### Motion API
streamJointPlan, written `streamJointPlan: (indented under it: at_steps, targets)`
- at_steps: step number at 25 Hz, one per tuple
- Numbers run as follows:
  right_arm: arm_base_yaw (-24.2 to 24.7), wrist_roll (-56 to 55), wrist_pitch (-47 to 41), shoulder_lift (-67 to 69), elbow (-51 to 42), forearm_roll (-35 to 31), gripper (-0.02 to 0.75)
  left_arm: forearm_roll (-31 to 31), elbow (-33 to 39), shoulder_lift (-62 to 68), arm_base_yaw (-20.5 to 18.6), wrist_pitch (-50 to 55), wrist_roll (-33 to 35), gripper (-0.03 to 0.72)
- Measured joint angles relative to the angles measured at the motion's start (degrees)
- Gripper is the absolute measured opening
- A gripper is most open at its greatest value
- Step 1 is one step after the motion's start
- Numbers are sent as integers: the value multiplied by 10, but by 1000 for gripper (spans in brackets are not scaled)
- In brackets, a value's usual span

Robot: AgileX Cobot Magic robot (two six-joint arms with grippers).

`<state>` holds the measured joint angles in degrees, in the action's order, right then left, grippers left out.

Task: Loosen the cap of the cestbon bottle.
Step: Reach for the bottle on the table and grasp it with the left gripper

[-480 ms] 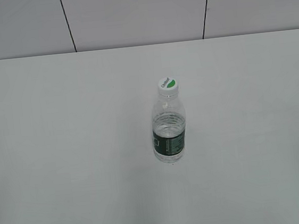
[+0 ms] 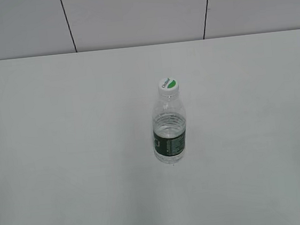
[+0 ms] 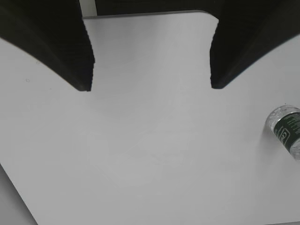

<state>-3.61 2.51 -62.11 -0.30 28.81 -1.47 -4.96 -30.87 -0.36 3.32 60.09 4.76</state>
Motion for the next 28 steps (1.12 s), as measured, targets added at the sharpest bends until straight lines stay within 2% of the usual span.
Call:
streamJointPlan:
  at_steps: [8, 28]
  targets:
    - [0, 1, 0, 0, 0, 19, 592, 0, 0, 0, 0, 0, 0, 402]
    - [0, 1, 0, 0, 0, 20, 592, 2, 0, 0, 0, 0, 0, 402]
